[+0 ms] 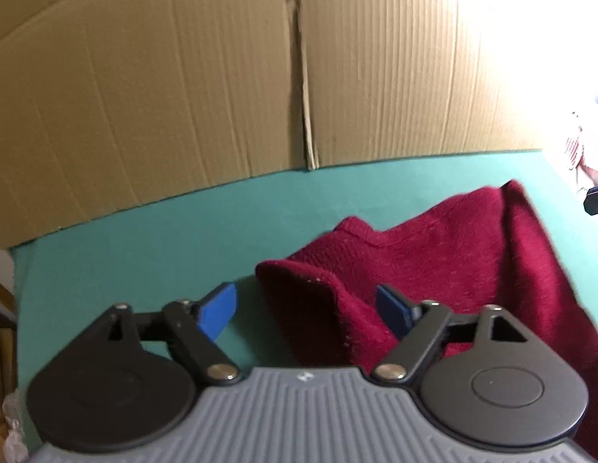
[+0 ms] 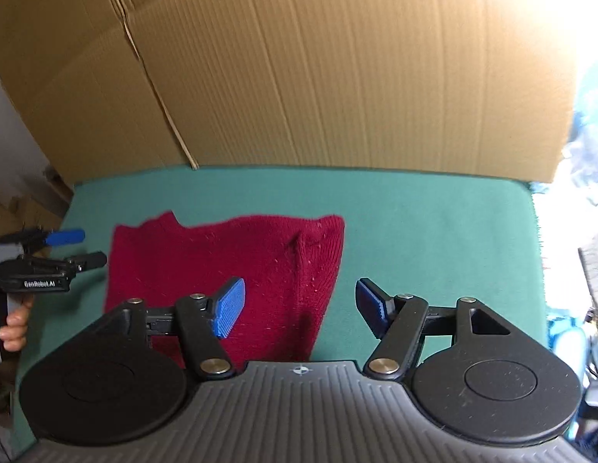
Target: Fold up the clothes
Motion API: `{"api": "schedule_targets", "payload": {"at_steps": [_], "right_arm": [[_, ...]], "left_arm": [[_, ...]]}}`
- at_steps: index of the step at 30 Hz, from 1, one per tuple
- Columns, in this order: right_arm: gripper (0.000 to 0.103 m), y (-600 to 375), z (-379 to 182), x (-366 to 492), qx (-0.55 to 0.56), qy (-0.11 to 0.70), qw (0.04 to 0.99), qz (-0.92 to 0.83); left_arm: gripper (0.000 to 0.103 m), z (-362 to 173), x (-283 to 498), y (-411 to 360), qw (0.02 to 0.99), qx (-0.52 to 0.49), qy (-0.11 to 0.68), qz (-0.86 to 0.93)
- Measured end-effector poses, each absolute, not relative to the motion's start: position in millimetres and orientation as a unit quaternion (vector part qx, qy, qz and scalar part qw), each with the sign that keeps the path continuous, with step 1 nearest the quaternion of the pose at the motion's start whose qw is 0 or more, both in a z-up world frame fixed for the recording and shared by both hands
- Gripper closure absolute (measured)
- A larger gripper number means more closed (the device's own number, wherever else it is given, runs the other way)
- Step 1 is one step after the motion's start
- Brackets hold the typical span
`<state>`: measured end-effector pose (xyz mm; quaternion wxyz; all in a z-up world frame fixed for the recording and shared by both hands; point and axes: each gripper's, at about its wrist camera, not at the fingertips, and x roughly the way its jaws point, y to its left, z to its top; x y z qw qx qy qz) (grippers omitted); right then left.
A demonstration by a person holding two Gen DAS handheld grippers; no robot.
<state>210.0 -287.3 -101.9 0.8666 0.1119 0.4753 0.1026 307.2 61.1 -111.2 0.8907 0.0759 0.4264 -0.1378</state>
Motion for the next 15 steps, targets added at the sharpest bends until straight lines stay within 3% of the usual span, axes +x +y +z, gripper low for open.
{"api": "schedule_targets", "payload": {"at_steps": [8,10,15], "right_arm": [[0.033,-294,-154,240,0.117,0.481,0.857,0.146],[0.026,-294,-159,243,0.123,0.473,0.856,0.17],[0.022,-292,-164,248,0.134,0.443,0.859,0.218]], "left_arm": [[0.004,-145,334,70,0.886,0.071,0.43,-0.158],[0.004,-149,340,75,0.885,0.057,0.429,-0.169],[0.001,-160,351,81,0.884,0.039,0.428,-0.183]]}}
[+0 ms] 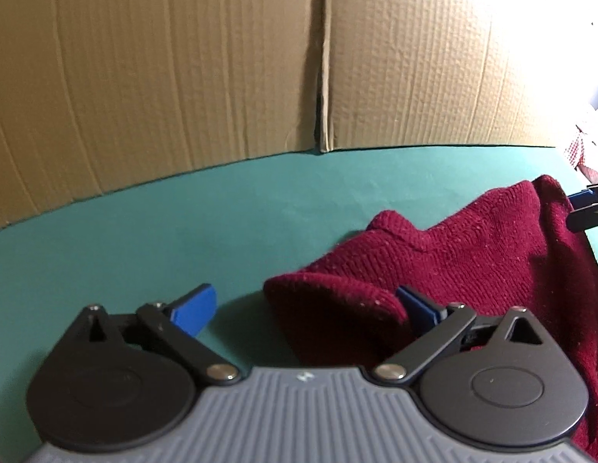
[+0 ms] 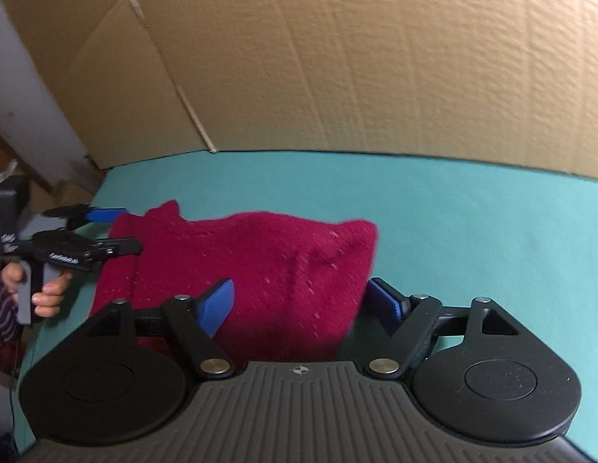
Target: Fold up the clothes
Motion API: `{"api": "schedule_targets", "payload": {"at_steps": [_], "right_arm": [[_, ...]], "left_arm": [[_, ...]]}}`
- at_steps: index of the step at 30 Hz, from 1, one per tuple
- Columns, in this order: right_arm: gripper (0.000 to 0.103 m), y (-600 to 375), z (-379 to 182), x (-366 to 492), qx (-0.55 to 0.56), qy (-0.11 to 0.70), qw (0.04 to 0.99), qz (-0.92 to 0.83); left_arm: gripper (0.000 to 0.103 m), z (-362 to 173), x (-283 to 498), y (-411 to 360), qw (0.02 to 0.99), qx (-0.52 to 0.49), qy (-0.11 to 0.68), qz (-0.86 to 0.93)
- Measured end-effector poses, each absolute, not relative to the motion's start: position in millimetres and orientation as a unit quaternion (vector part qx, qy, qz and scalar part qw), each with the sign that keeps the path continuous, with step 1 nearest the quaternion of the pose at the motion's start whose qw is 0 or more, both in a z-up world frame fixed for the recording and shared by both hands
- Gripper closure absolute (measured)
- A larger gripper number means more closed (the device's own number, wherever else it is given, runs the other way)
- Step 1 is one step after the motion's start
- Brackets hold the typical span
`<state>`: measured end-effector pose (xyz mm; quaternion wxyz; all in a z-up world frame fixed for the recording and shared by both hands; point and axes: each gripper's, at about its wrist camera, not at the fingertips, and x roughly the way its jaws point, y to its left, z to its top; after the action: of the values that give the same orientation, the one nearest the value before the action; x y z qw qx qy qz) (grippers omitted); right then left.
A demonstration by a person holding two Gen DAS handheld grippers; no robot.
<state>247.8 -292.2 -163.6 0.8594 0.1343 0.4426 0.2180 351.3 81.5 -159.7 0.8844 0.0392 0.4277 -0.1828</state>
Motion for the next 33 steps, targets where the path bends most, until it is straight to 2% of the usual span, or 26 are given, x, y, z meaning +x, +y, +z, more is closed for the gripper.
{"api": "schedule_targets", "payload": {"at_steps": [5,7,8,10,13,15,17,18,19,21,23,25,33], "right_arm": [[0.025,-288,-168,254,0.134,0.415,0.866,0.245],[0.037,-289,-169,255,0.136,0.412,0.866,0.249],[0.039,-290,-168,253,0.136,0.412,0.867,0.246],[0.06,-296,-166,251,0.133,0.414,0.869,0.235],[0.072,-303,-163,248,0.137,0.419,0.87,0.222],[0.072,-304,-161,248,0.143,0.422,0.869,0.215],[0.067,-307,-158,246,0.154,0.422,0.867,0.214],[0.059,-309,-157,245,0.162,0.417,0.868,0.218],[0.047,-311,-156,244,0.169,0.411,0.868,0.22],[0.029,-305,-159,246,0.17,0.411,0.87,0.214],[0.039,-296,-163,250,0.164,0.418,0.869,0.206],[0.081,-291,-162,252,0.166,0.42,0.871,0.195],[0.085,-292,-136,242,0.146,0.402,0.887,0.173]], "left_arm": [[0.003,-162,353,80,0.887,0.038,0.415,-0.2],[0.008,-161,353,78,0.885,0.036,0.413,-0.212],[0.01,-161,352,77,0.884,0.035,0.412,-0.219],[0.026,-160,351,76,0.882,0.035,0.409,-0.234],[0.038,-160,350,72,0.882,0.055,0.403,-0.237],[0.044,-159,353,75,0.881,0.044,0.407,-0.237],[0.049,-157,356,79,0.879,0.031,0.412,-0.238],[0.057,-156,357,81,0.879,0.024,0.414,-0.236],[0.062,-156,357,81,0.879,0.022,0.415,-0.233],[0.068,-156,355,78,0.881,0.03,0.414,-0.225],[0.073,-156,353,73,0.883,0.046,0.412,-0.218],[0.082,-153,348,73,0.884,0.049,0.412,-0.216],[0.086,-141,334,73,0.893,0.062,0.398,-0.2]]}}
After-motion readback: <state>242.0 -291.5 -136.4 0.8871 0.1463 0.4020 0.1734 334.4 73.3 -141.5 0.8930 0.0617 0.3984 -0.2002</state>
